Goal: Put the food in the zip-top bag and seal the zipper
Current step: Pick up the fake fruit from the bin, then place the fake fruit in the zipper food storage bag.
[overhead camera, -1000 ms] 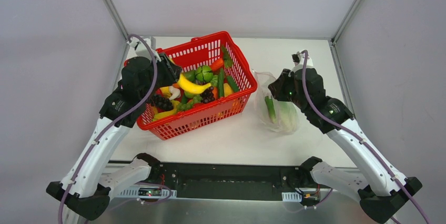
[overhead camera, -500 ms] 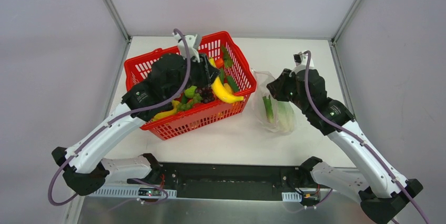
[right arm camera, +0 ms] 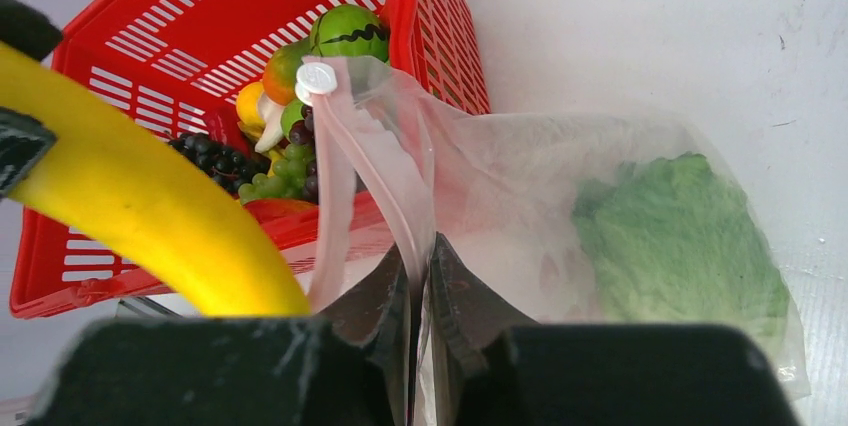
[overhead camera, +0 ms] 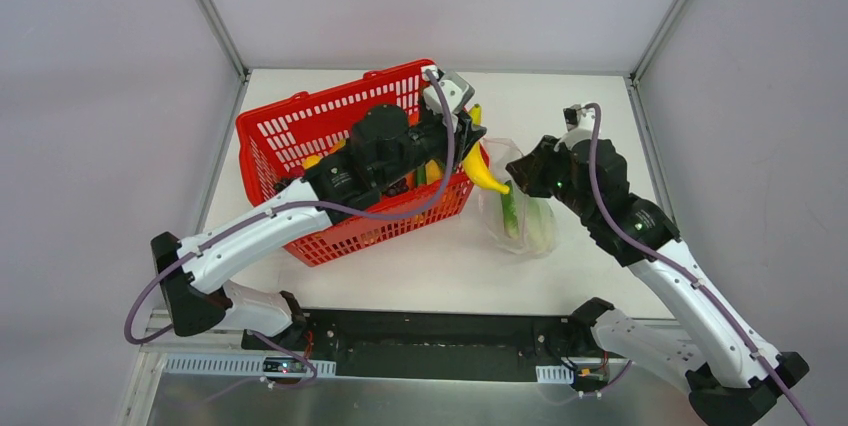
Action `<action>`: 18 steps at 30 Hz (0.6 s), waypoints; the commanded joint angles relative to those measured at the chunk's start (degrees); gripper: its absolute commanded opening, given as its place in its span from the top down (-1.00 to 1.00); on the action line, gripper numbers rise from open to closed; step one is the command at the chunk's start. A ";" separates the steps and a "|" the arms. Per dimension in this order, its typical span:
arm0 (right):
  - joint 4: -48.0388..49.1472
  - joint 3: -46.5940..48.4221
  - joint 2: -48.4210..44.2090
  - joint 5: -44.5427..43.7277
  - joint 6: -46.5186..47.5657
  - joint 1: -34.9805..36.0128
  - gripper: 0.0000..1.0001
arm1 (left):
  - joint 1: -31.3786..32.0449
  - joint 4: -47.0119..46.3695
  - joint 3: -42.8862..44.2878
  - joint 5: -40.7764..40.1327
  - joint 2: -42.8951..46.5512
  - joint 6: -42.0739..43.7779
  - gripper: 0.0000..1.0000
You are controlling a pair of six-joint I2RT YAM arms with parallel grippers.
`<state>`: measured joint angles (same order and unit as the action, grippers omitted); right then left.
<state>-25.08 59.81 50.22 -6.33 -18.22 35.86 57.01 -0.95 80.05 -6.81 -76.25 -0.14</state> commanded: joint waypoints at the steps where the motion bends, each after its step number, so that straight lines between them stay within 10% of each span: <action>1: 3.57 0.39 -1.75 1.15 -1.36 -0.16 0.76 | 0.41 -15.58 -2.59 7.54 -0.54 5.28 0.76; 10: 3.43 0.24 -1.48 0.75 -1.86 -0.17 0.76 | 0.97 -29.27 -10.40 17.49 -0.67 6.67 0.75; 18: 3.48 1.02 -1.54 0.57 -2.37 -0.17 0.76 | 0.92 -23.40 -10.43 19.51 -1.78 10.26 0.63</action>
<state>-24.95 59.75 49.41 -6.15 -19.51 35.86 57.45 -23.33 69.23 10.07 -77.89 7.57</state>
